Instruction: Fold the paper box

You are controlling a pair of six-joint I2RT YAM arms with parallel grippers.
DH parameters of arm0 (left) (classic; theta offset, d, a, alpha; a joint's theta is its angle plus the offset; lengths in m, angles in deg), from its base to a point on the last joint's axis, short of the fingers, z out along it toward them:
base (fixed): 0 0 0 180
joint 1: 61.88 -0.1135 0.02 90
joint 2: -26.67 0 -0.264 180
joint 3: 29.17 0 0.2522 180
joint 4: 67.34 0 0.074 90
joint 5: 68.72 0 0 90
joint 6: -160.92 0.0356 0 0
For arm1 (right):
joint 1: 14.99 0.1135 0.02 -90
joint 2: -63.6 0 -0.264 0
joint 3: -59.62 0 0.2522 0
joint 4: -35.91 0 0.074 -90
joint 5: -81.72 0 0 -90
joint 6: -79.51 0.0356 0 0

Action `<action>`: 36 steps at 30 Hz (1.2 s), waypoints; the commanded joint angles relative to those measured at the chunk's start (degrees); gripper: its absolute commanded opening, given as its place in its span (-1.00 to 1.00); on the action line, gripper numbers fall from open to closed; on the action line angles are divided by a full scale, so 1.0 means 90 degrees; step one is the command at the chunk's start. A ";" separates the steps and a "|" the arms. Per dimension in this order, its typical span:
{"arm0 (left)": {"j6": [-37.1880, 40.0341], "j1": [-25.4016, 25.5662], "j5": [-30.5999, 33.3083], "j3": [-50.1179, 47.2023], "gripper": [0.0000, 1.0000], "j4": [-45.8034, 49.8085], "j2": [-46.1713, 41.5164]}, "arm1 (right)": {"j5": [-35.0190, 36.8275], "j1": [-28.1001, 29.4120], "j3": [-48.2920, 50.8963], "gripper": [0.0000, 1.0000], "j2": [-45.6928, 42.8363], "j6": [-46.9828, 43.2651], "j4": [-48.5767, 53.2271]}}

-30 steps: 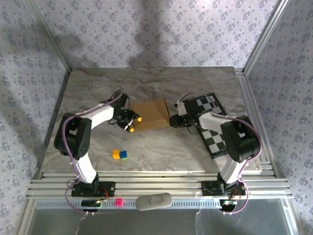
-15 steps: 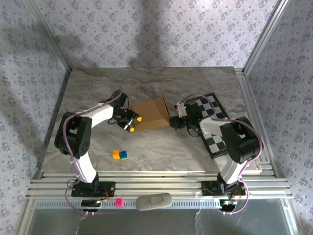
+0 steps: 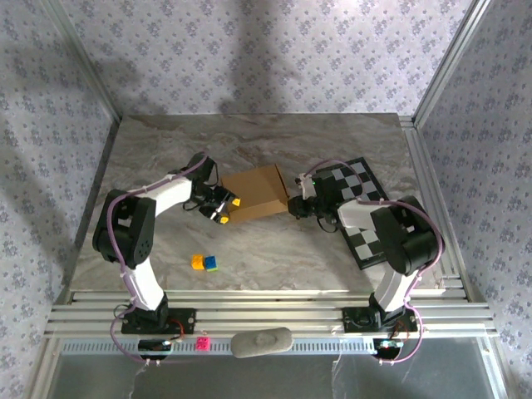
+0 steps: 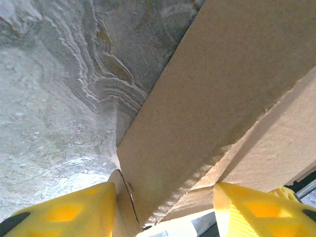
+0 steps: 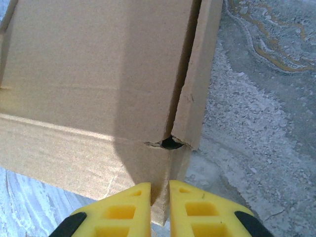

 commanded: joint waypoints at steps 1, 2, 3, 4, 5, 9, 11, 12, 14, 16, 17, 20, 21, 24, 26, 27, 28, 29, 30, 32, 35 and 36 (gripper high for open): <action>0.0063 -0.0082 0.0608 -0.0069 0.06 0.0602 0.0386 | 0.0446 0.0008 0.0171 -0.71 0.0364 -0.0088 0.0519; 0.0072 -0.0084 0.0605 -0.0071 0.06 0.0602 0.0385 | 0.0449 0.0005 0.0156 -0.72 0.0388 -0.0097 0.0514; 0.0073 -0.0089 0.0611 -0.0068 0.06 0.0612 0.0385 | 0.0450 0.0006 0.0151 -0.73 0.0416 -0.0107 0.0511; 0.0073 -0.0092 0.0605 -0.0069 0.06 0.0613 0.0386 | 0.0448 0.0008 0.0150 -0.74 0.0432 -0.0116 0.0518; 0.0073 -0.0093 0.0609 -0.0063 0.06 0.0611 0.0386 | 0.0444 0.0004 0.0136 -0.77 0.0461 -0.0120 0.0517; 0.0092 -0.0111 0.0603 -0.0056 0.05 0.0619 0.0391 | 0.0481 -0.0002 0.0061 -0.81 0.0574 -0.0146 0.0573; 0.0102 -0.0115 0.0597 -0.0041 0.05 0.0632 0.0402 | 0.0583 0.0013 -0.0066 -0.82 0.0670 -0.0162 0.0778; 0.0102 -0.0112 0.0602 -0.0045 0.05 0.0625 0.0406 | 0.0665 0.0022 -0.0141 -0.83 0.0713 -0.0183 0.0908; 0.0104 -0.0122 0.0593 -0.0030 0.05 0.0631 0.0416 | 0.0827 0.0057 -0.0329 -0.85 0.0820 -0.0236 0.1216; 0.0102 -0.0123 0.0585 -0.0017 0.05 0.0631 0.0435 | 0.0906 0.0073 -0.0422 -0.85 0.0879 -0.0262 0.1364; 0.0100 -0.0122 0.0583 -0.0008 0.05 0.0633 0.0444 | 0.0941 0.0085 -0.0494 -0.86 0.0923 -0.0263 0.1464; 0.0102 -0.0122 0.0569 0.0021 0.05 0.0637 0.0471 | 0.0944 0.0095 -0.0646 -0.87 0.1009 -0.0248 0.1629; 0.0099 -0.0122 0.0571 0.0035 0.05 0.0637 0.0479 | 0.0932 0.0095 -0.0672 -0.88 0.1026 -0.0236 0.1644; 0.0102 -0.0128 0.0564 0.0065 0.05 0.0652 0.0503 | 0.0888 0.0089 -0.0802 -0.92 0.1114 -0.0214 0.1751; 0.0097 -0.0122 0.0566 0.0065 0.05 0.0652 0.0513 | 0.0851 0.0097 -0.0891 -0.92 0.1190 -0.0204 0.1806; 0.0097 -0.0127 0.0564 0.0062 0.05 0.0652 0.0513 | 0.0818 0.0097 -0.0920 -0.92 0.1226 -0.0195 0.1826; 0.0101 -0.0132 0.0564 0.0069 0.05 0.0646 0.0513 | 0.0788 0.0090 -0.0978 -0.92 0.1255 -0.0185 0.1878; 0.0107 -0.0132 0.0554 0.0062 0.05 0.0657 0.0517 | 0.0769 0.0095 -0.1015 -0.92 0.1287 -0.0170 0.1897; 0.0113 -0.0132 0.0554 0.0068 0.05 0.0659 0.0513 | 0.0766 0.0097 -0.1026 -0.92 0.1297 -0.0158 0.1890; 0.0121 -0.0150 0.0552 0.0059 0.04 0.0669 0.0513 | 0.0748 0.0097 -0.1055 -0.92 0.1316 -0.0129 0.1875; 0.0131 -0.0161 0.0529 0.0042 0.03 0.0670 0.0520 | 0.0691 0.0084 -0.1148 -0.92 0.1368 -0.0076 0.1882; 0.0131 -0.0163 0.0534 0.0033 0.03 0.0671 0.0514 | 0.0649 0.0086 -0.1165 -0.91 0.1388 -0.0044 0.1889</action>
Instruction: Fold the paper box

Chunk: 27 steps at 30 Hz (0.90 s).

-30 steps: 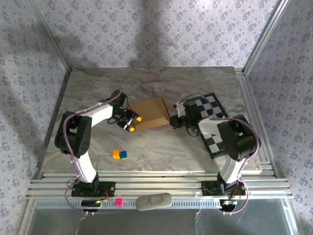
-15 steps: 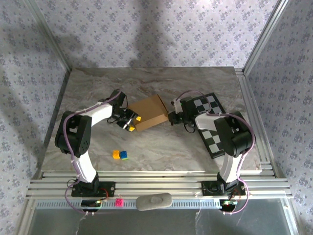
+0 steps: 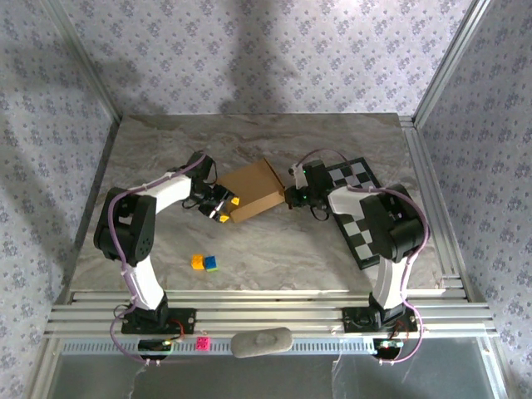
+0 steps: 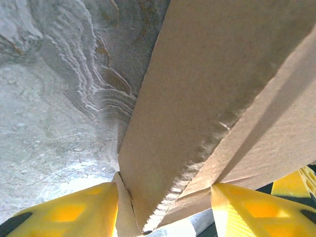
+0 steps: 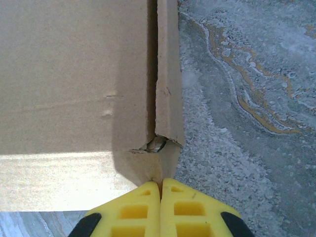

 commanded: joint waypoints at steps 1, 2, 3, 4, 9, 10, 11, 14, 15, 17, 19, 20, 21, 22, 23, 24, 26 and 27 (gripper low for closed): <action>0.0017 -0.0079 0.0595 -0.0130 0.03 0.0530 0.0384 | 0.0199 0.0012 0.0120 -0.91 0.0531 0.0109 0.1128; 0.0017 -0.0080 0.0585 -0.0140 0.03 0.0530 0.0384 | 0.0175 0.0011 0.0083 -0.91 0.0557 0.0141 0.1161; 0.0026 -0.0089 0.0568 -0.0137 0.02 0.0536 0.0391 | 0.0178 0.0005 0.0063 -0.90 0.0570 0.0161 0.1181; 0.0026 -0.0095 0.0573 -0.0146 0.02 0.0531 0.0385 | 0.0188 0.0011 0.0018 -0.89 0.0586 0.0176 0.1226; 0.0043 -0.0108 0.0526 -0.0151 0.01 0.0523 0.0385 | 0.0427 0.0090 -0.0313 -0.86 0.0717 0.0108 0.1668; 0.0046 -0.0108 0.0524 -0.0154 0.01 0.0531 0.0385 | 0.0447 0.0091 -0.0351 -0.84 0.0728 0.0132 0.1727; 0.0046 -0.0113 0.0524 -0.0159 0.01 0.0533 0.0375 | 0.0453 0.0097 -0.0363 -0.82 0.0730 0.0145 0.1738; 0.0046 -0.0117 0.0544 -0.0182 0.00 0.0522 0.0355 | 0.0444 0.0112 -0.0284 -0.79 0.0618 0.0171 0.1594; 0.0030 -0.0120 0.0546 -0.0200 0.00 0.0504 0.0341 | 0.0430 0.0118 -0.0263 -0.77 0.0581 0.0175 0.1554; 0.0007 -0.0117 0.0535 -0.0238 0.00 0.0470 0.0340 | 0.0400 0.0128 -0.0244 -0.77 0.0523 0.0174 0.1511; -0.0029 -0.0117 0.0524 -0.0267 0.00 0.0430 0.0327 | 0.0371 0.0125 -0.0223 -0.77 0.0482 0.0176 0.1462; -0.0043 -0.0118 0.0527 -0.0280 0.00 0.0414 0.0326 | 0.0341 0.0128 -0.0213 -0.76 0.0458 0.0180 0.1427; -0.0065 -0.0117 0.0524 -0.0293 0.00 0.0390 0.0326 | 0.0331 0.0122 -0.0202 -0.76 0.0447 0.0193 0.1422; -0.0085 -0.0117 0.0520 -0.0288 0.00 0.0363 0.0326 | 0.0321 0.0126 -0.0214 -0.75 0.0445 0.0200 0.1425; -0.0116 -0.0120 0.0491 -0.0303 0.00 0.0329 0.0326 | 0.0309 0.0128 -0.0212 -0.75 0.0445 0.0205 0.1440; -0.0139 -0.0117 0.0480 -0.0305 0.00 0.0311 0.0326 | 0.0295 0.0126 -0.0213 -0.75 0.0445 0.0214 0.1442; -0.0204 -0.0118 0.0441 -0.0292 0.01 0.0277 0.0326 | 0.0277 0.0123 -0.0218 -0.74 0.0445 0.0225 0.1460; -0.0226 -0.0117 0.0427 -0.0289 0.01 0.0276 0.0319 | 0.0267 0.0118 -0.0213 -0.74 0.0437 0.0235 0.1475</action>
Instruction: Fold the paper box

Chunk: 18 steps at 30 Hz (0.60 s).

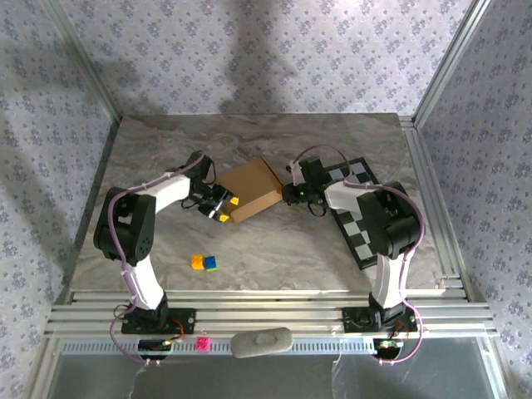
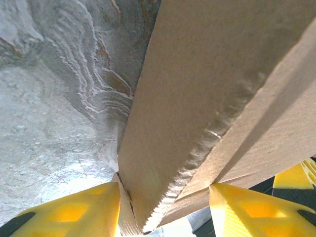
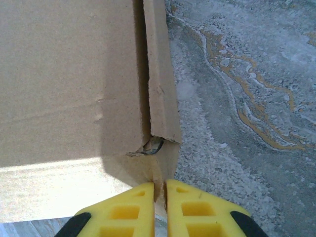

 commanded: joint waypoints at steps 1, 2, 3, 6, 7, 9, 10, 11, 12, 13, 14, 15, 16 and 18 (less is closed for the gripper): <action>-0.0214 -0.0040 0.0568 -0.0262 0.02 0.0311 0.0290 | 0.0165 0.0060 0.0284 -0.73 0.0196 0.0130 0.0985; -0.0229 -0.0035 0.0558 -0.0242 0.02 0.0318 0.0271 | 0.0163 0.0058 0.0275 -0.73 0.0186 0.0140 0.1001; -0.0249 -0.0041 0.0543 -0.0238 0.02 0.0324 0.0265 | 0.0159 0.0060 0.0275 -0.72 0.0178 0.0140 0.1017; -0.0315 -0.0035 0.0492 -0.0208 0.06 0.0359 0.0246 | 0.0151 0.0050 0.0226 -0.71 0.0161 0.0133 0.1067; -0.0327 -0.0035 0.0475 -0.0208 0.06 0.0369 0.0236 | 0.0141 0.0035 0.0215 -0.71 0.0162 0.0140 0.1083; -0.0355 -0.0030 0.0451 -0.0187 0.07 0.0387 0.0227 | 0.0124 0.0037 0.0174 -0.70 0.0162 0.0158 0.1118; -0.0365 -0.0035 0.0436 -0.0172 0.07 0.0398 0.0226 | 0.0109 0.0032 0.0142 -0.69 0.0161 0.0158 0.1159; -0.0366 -0.0030 0.0441 -0.0169 0.07 0.0396 0.0226 | 0.0104 0.0028 0.0103 -0.69 0.0152 0.0177 0.1204; -0.0374 -0.0028 0.0449 -0.0177 0.07 0.0393 0.0226 | 0.0091 0.0031 0.0079 -0.67 0.0134 0.0188 0.1233; -0.0376 -0.0026 0.0446 -0.0173 0.07 0.0384 0.0226 | 0.0087 0.0018 0.0055 -0.66 0.0115 0.0198 0.1250; -0.0400 -0.0031 0.0436 -0.0177 0.07 0.0354 0.0226 | 0.0064 0.0012 0.0030 -0.65 0.0094 0.0208 0.1277; -0.0414 -0.0025 0.0437 -0.0178 0.07 0.0336 0.0241 | 0.0034 0.0008 0.0006 -0.65 0.0057 0.0216 0.1288; -0.0423 -0.0025 0.0440 -0.0178 0.07 0.0316 0.0254 | 0.0012 0.0007 -0.0014 -0.64 0.0032 0.0223 0.1303; -0.0435 -0.0025 0.0441 -0.0166 0.07 0.0282 0.0299 | -0.0047 -0.0001 -0.0078 -0.63 -0.0010 0.0228 0.1347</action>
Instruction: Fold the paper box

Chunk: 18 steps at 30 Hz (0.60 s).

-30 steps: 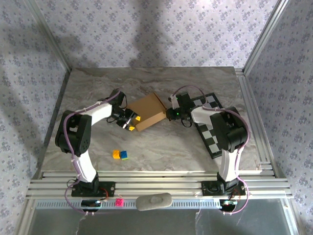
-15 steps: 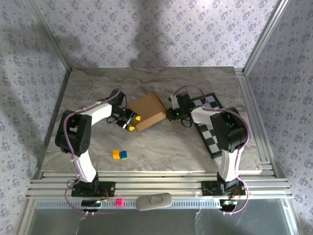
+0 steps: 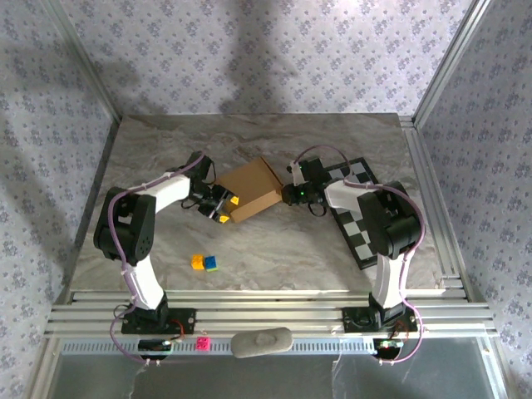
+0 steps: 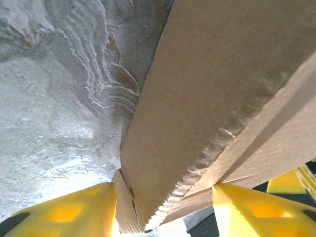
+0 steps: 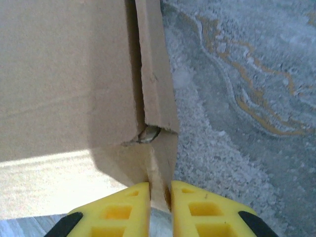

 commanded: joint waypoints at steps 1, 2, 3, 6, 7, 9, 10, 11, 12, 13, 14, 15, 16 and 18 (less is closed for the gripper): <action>-0.0193 -0.0025 0.0475 -0.0150 0.07 0.0238 0.0327 | -0.0036 -0.0004 0.0007 -0.63 0.0005 0.0089 0.0966; -0.0202 -0.0025 0.0471 -0.0145 0.08 0.0211 0.0350 | -0.0053 -0.0003 -0.0023 -0.63 0.0014 0.0094 0.0986; -0.0221 -0.0029 0.0477 -0.0139 0.07 0.0189 0.0370 | -0.0078 -0.0010 -0.0044 -0.63 0.0029 0.0083 0.1010; -0.0241 -0.0016 0.0477 -0.0080 0.08 0.0167 0.0420 | -0.0122 -0.0023 -0.0073 -0.62 0.0072 0.0099 0.1033; -0.0255 -0.0010 0.0470 -0.0063 0.07 0.0160 0.0438 | -0.0132 -0.0022 -0.0066 -0.62 0.0082 0.0099 0.1035; -0.0306 -0.0006 0.0438 -0.0047 0.07 0.0116 0.0469 | -0.0142 -0.0023 -0.0053 -0.62 0.0082 0.0110 0.1025; -0.0327 0.0002 0.0421 -0.0039 0.07 0.0085 0.0485 | -0.0155 -0.0028 -0.0050 -0.62 0.0083 0.0109 0.1018; -0.0352 0.0004 0.0401 -0.0036 0.08 0.0070 0.0498 | -0.0167 -0.0029 -0.0045 -0.62 0.0083 0.0109 0.1013; -0.0368 0.0012 0.0404 -0.0016 0.08 0.0067 0.0514 | -0.0167 -0.0040 -0.0045 -0.62 0.0083 0.0109 0.1010; -0.0368 0.0013 0.0409 -0.0010 0.08 0.0067 0.0527 | -0.0170 -0.0035 -0.0050 -0.61 0.0092 0.0109 0.1020; -0.0368 0.0014 0.0409 0.0008 0.07 0.0072 0.0543 | -0.0179 -0.0035 -0.0064 -0.61 0.0102 0.0109 0.1021; -0.0368 0.0014 0.0409 0.0035 0.07 0.0085 0.0562 | -0.0182 -0.0042 -0.0074 -0.61 0.0097 0.0114 0.1024; -0.0359 0.0014 0.0410 0.0053 0.07 0.0096 0.0577 | -0.0183 -0.0045 -0.0079 -0.61 0.0103 0.0109 0.1036; -0.0358 0.0014 0.0418 0.0064 0.06 0.0091 0.0595 | -0.0172 -0.0052 -0.0094 -0.61 0.0084 0.0101 0.1043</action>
